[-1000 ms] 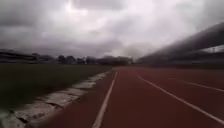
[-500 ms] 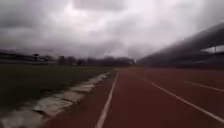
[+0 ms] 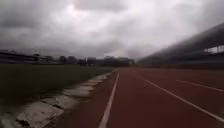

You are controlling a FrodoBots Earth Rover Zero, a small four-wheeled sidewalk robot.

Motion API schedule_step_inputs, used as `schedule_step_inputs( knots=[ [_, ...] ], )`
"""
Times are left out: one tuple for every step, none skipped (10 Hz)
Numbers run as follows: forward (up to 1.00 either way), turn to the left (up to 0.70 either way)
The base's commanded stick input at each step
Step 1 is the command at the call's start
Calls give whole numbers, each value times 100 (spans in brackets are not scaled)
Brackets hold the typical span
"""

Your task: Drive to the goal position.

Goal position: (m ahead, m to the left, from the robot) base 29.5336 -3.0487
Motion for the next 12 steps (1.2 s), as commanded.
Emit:
schedule_step_inputs(
  knots=[
    [70,0],
    [70,0],
    [70,0],
    [70,0],
    [70,-24],
    [70,-34],
    [70,-35],
    [70,-35],
    [70,-35],
    [70,-35],
    [70,-35],
    [70,-35]
  ],
)
